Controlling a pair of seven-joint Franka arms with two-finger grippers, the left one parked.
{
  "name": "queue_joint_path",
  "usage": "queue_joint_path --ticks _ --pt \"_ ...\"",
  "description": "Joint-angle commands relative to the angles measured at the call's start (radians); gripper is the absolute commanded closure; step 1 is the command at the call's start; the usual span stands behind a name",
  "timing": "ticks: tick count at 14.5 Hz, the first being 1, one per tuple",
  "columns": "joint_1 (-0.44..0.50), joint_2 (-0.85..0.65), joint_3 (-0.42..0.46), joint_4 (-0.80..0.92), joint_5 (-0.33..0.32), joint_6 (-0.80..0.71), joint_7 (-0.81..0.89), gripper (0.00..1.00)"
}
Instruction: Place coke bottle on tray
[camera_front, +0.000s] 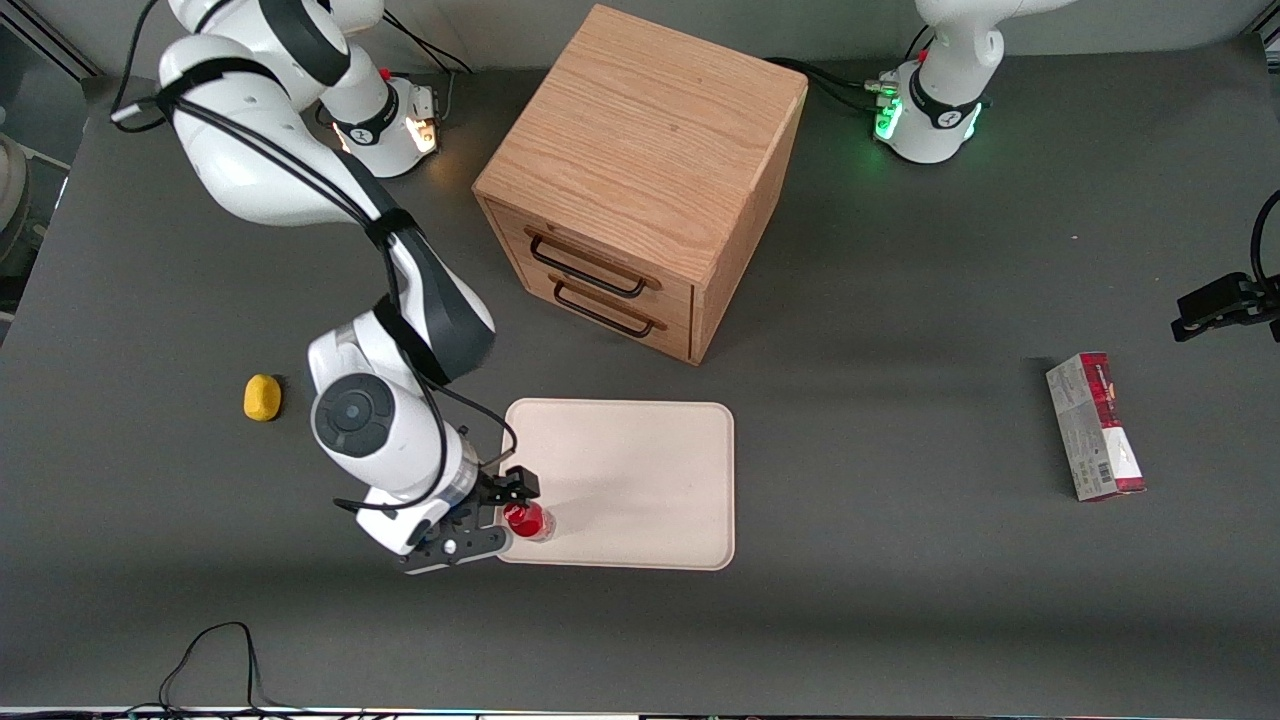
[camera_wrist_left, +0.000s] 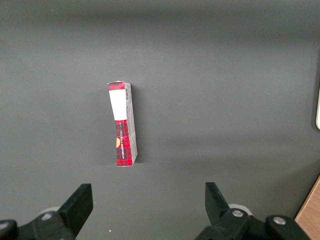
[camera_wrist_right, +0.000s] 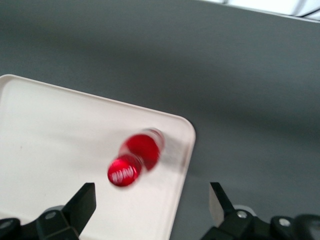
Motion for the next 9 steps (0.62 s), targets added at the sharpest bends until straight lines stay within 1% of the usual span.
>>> queue_joint_path --ticks 1,2,3,5,7,8,9 --pt "-0.02 -0.28 -0.135 -0.265 0.241 -0.035 0.017 0.0" --pt "-0.013 -0.383 -0.215 -0.373 0.348 -0.032 0.01 0.0" --pt "-0.011 -0.479 -0.251 -0.476 0.381 -0.034 -0.019 0.0" --pt "-0.011 -0.663 -0.318 -0.68 0.38 -0.031 -0.088 0.0" --pt "-0.011 -0.84 -0.366 -0.855 0.376 -0.026 -0.147 0.0" --pt "-0.01 -0.921 -0.392 -0.932 0.354 -0.027 -0.168 0.0" --pt "-0.011 -1.0 -0.414 -0.995 0.307 -0.037 -0.176 0.0"
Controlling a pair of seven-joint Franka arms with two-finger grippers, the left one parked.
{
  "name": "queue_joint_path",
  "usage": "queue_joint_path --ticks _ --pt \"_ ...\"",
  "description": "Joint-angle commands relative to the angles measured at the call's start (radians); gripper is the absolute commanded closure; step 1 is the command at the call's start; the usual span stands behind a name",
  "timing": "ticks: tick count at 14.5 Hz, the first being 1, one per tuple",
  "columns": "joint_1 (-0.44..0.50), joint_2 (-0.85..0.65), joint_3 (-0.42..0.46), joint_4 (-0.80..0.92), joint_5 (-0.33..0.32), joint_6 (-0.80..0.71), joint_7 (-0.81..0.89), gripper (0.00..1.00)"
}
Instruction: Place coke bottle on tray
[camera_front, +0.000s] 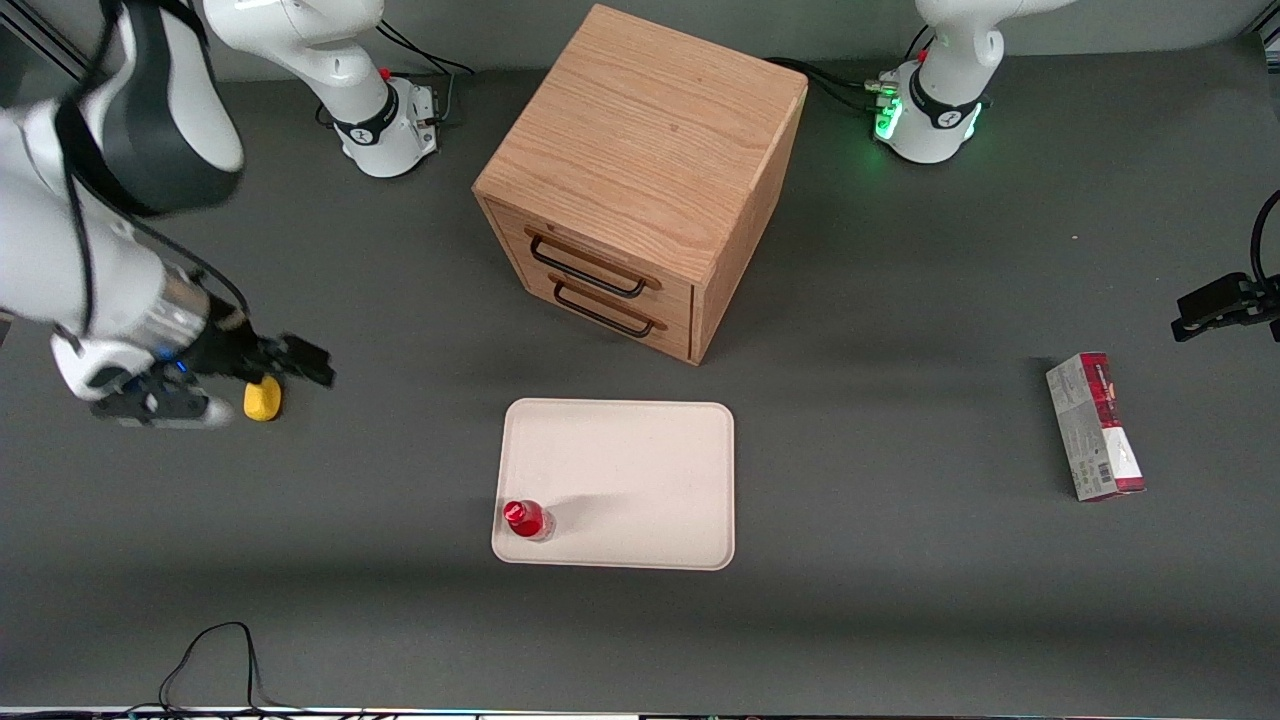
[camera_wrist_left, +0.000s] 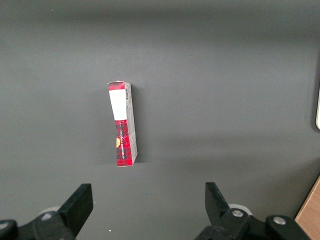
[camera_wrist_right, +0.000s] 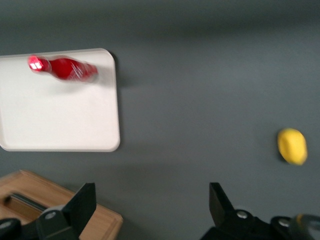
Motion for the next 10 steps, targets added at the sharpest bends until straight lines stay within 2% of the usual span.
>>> queue_joint_path --ticks 1,3,5,10 --pt "0.013 -0.281 -0.048 -0.276 -0.081 0.011 -0.045 0.0" --pt "0.013 -0.329 -0.066 -0.269 -0.128 -0.092 -0.049 0.0" --pt "0.013 -0.338 -0.088 -0.248 -0.13 -0.138 -0.052 0.0" --pt "0.012 -0.318 -0.088 -0.195 -0.13 -0.144 -0.037 0.0"
